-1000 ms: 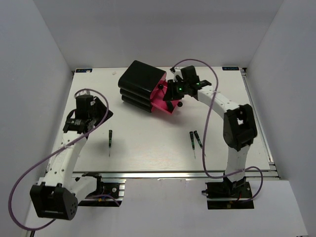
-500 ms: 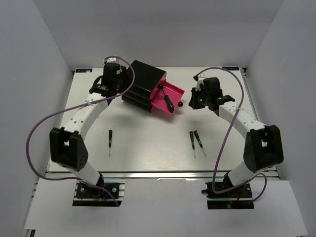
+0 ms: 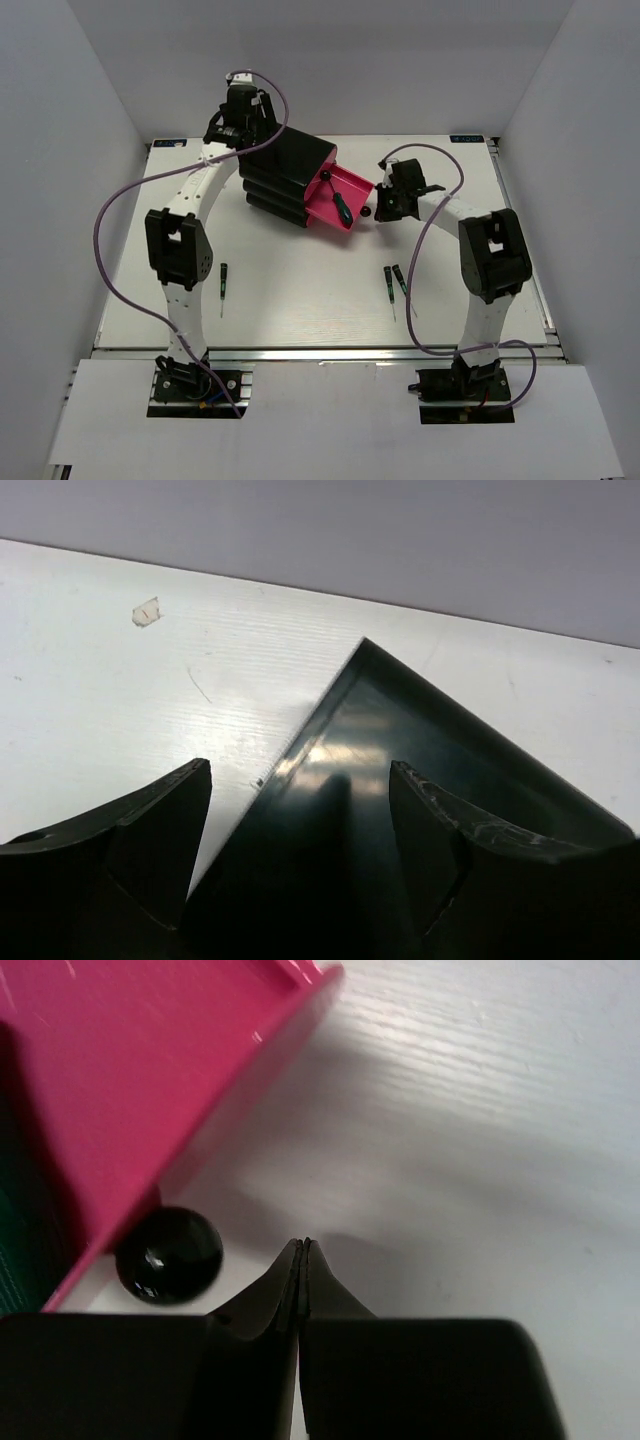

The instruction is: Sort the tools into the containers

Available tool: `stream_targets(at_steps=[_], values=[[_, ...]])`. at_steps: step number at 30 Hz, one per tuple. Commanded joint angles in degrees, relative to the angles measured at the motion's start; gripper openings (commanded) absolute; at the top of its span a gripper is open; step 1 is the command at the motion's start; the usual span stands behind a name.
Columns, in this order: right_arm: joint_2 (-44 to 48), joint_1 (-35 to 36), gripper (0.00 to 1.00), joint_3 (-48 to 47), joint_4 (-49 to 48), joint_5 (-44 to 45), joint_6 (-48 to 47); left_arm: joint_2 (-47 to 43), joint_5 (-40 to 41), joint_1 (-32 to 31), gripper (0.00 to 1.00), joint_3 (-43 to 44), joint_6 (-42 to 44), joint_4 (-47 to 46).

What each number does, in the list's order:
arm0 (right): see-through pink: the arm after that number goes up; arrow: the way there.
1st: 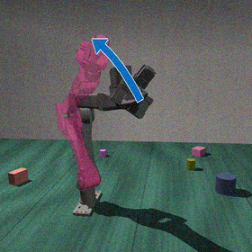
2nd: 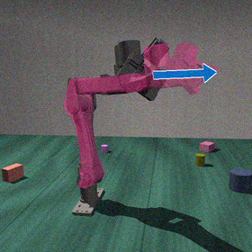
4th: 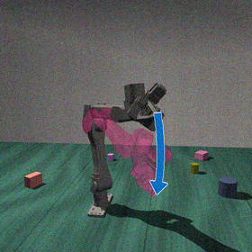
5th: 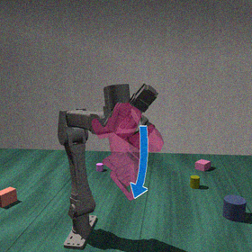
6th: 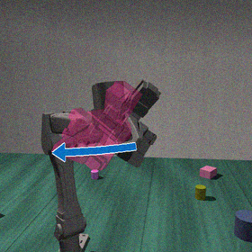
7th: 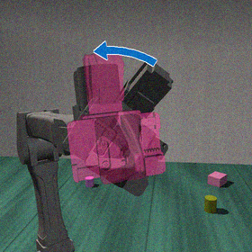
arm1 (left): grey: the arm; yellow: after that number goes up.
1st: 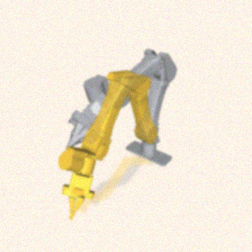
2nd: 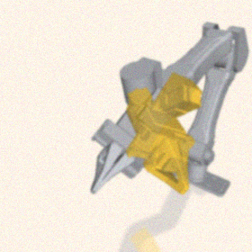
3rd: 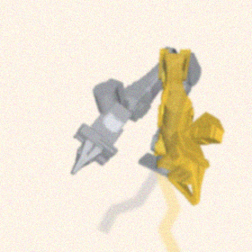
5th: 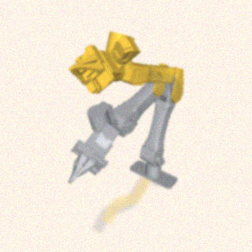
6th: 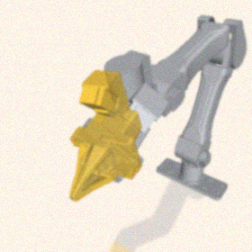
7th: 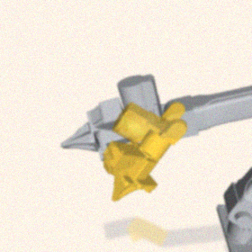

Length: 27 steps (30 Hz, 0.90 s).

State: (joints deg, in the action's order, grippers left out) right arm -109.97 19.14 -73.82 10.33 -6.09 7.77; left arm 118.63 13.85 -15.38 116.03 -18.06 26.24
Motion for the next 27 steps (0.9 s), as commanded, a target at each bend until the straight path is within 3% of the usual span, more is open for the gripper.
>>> stream_targets(at_steps=[1, 5, 14, 27], values=[[-1.12, -0.41, 0.00, -4.65, -3.38, -4.71, -0.03, 3.70, -2.41, 2.27, 0.82, 7.27, 3.30, 7.14], [-3.22, -0.85, 0.00, -6.42, -3.91, -10.60, -0.48, 5.03, -9.09, 4.47, 0.81, 7.73, 3.30, 9.18], [-6.83, -0.68, 0.00, -11.86, -4.79, -18.61, 1.28, 4.42, -28.85, 6.24, 0.73, -0.26, 4.44, 7.25], [-13.25, 1.96, 0.00, -22.85, -6.37, -22.12, 4.44, 4.94, -35.29, 6.24, 0.73, -2.03, 4.79, 7.07]])
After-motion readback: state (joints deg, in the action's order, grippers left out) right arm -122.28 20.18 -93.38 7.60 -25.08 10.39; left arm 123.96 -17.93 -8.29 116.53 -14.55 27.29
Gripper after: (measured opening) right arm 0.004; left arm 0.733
